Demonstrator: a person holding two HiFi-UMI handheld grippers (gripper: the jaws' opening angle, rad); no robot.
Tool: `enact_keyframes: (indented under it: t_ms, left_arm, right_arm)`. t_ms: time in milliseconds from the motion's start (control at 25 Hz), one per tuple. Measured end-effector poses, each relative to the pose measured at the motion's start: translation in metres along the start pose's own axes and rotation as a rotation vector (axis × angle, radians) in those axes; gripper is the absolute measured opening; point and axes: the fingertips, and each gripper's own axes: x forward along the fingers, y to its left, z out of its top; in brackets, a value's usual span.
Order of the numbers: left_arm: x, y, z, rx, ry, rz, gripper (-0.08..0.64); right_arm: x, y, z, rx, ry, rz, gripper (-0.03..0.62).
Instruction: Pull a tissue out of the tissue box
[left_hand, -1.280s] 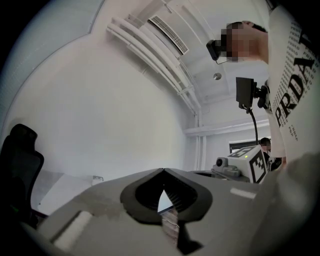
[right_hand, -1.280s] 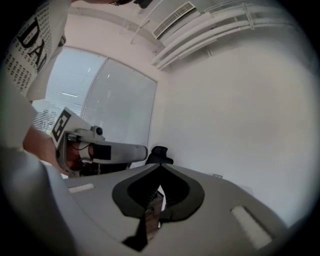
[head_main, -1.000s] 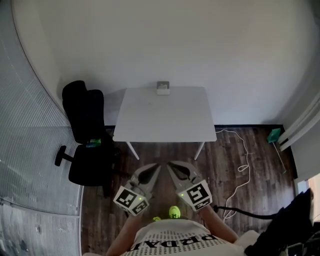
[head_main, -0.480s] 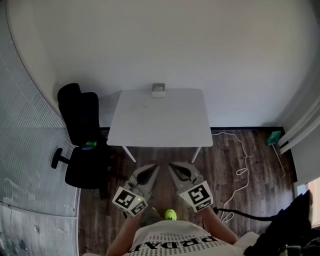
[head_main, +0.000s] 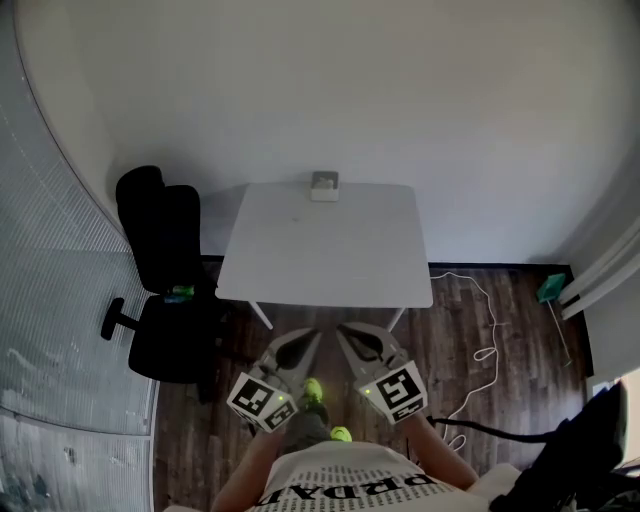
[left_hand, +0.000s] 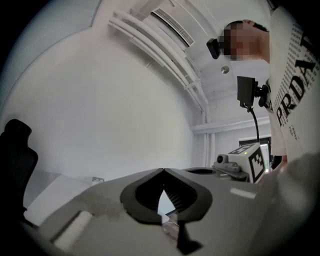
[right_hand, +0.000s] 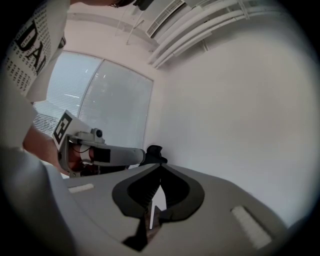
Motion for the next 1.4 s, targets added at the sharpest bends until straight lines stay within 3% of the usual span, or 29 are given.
enact_keyframes:
  t_ms: [440, 960, 1400]
  left_arm:
    - [0.041, 0.067, 0.020, 0.006, -0.019, -0.044, -0.008]
    - [0.084, 0.184, 0.046, 0.002, -0.027, -0.067, -0.008]
    - [0.134, 0.228, 0.040, -0.030, 0.002, -0.134, -0.008]
  right_arm:
    - [0.065, -0.039, 0.010, -0.027, 0.025, -0.012, 0.008]
    - [0.176, -0.089, 0.022, -0.019, 0.027, -0.047, 0.008]
    - [0.224, -0.137, 0.016, -0.006, 0.046, -0.100, 0.009]
